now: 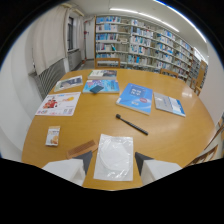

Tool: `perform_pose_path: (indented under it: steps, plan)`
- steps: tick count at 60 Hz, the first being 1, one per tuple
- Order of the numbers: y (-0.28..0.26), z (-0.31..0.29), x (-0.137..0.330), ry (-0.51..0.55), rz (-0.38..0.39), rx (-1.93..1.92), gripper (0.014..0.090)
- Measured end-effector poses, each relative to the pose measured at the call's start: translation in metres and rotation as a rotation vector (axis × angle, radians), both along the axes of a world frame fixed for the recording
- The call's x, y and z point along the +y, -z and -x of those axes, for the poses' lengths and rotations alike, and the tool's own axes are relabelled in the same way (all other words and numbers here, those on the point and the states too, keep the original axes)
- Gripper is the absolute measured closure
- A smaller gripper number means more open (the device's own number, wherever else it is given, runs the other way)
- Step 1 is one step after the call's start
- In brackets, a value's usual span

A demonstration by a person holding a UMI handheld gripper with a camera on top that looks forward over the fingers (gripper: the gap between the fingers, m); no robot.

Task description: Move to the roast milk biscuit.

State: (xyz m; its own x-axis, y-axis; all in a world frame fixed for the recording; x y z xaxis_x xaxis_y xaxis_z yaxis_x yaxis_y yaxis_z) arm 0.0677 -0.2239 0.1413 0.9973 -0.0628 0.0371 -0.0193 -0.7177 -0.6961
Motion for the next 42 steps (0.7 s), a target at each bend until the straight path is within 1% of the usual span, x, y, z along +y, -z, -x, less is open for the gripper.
perform_pose_path:
  steps: [9, 18, 31, 42]
  plan:
    - [0.002, 0.009, -0.004, 0.001, 0.002, -0.003, 0.0206]
    - [0.006, 0.037, -0.017, 0.019, 0.008, 0.0, 0.0208]
    - [0.02, 0.109, -0.032, 0.032, 0.02, 0.024, 0.0202]
    - [0.038, 0.178, -0.035, -0.003, 0.037, 0.052, 0.02]
